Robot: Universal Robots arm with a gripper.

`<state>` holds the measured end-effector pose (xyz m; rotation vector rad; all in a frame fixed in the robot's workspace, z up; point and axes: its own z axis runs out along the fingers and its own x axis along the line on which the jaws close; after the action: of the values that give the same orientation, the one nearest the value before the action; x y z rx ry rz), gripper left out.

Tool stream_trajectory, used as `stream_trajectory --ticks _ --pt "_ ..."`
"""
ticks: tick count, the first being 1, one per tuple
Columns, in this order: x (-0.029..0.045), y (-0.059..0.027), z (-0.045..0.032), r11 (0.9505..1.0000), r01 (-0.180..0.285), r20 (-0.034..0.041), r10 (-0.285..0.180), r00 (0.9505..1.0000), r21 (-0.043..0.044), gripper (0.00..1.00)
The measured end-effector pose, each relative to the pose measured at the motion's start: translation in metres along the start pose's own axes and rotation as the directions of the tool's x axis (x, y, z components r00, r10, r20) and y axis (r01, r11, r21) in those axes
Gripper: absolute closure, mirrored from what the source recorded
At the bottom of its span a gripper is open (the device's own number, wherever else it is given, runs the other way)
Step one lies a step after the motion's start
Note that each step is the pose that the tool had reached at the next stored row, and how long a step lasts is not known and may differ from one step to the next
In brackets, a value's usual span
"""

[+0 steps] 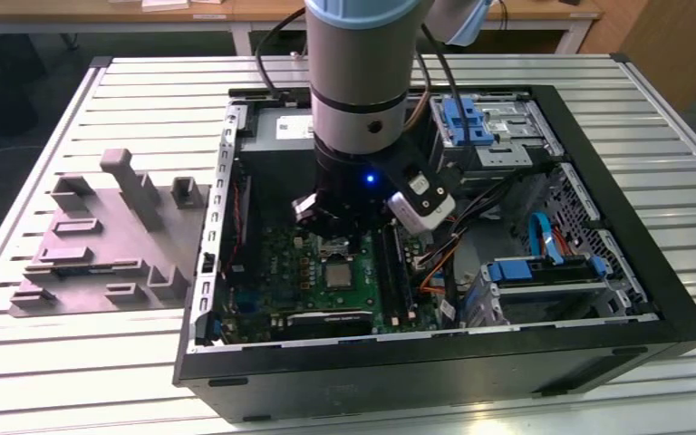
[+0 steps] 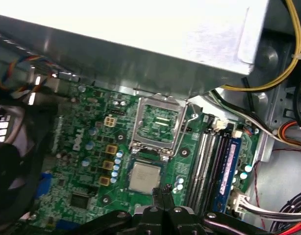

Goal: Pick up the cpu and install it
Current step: 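Close the cpu cover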

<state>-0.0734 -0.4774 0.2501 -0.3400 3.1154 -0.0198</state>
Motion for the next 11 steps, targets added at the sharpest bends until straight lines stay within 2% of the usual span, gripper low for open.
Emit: stream_trajectory --ticks 3,6,11 --pt "-0.0007 0.001 0.0021 0.9999 0.014 0.0007 -0.014 0.9999 0.0001 0.89" --pt "-0.0007 0.001 0.0032 0.9977 0.068 0.0017 -0.068 0.9977 0.0 0.89" --pt "-0.0007 0.001 0.0047 0.9875 0.158 0.0036 -0.158 0.9875 -0.0003 0.89"
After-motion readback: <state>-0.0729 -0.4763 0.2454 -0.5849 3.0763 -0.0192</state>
